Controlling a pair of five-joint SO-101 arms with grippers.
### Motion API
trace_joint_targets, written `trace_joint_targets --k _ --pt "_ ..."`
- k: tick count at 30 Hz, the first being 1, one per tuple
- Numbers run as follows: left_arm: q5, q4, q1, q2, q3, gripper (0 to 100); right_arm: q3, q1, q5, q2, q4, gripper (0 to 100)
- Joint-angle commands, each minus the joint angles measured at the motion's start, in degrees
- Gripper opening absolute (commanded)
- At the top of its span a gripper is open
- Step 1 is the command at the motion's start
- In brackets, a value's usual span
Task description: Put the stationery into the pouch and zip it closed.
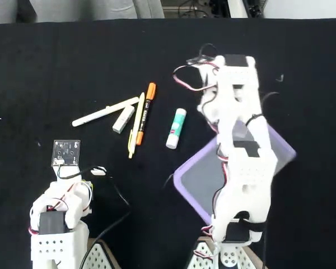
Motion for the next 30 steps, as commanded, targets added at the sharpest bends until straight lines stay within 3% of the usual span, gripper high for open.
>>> trace_joint_targets --k 1,19,30 --pt "-0.6 0.0 0.1 -0.4 1.3 6 -0.1 1.7 3.6 -1.0 2.1 20.1" --pt "-0.6 0.0 0.1 -0.4 1.3 6 -1.9 -3.3 3.6 9.5 -2.0 20.1" --pt "-0.6 0.0 0.1 -0.4 1.3 6 -19.7 -2.4 3.5 13.1 2.2 20.1"
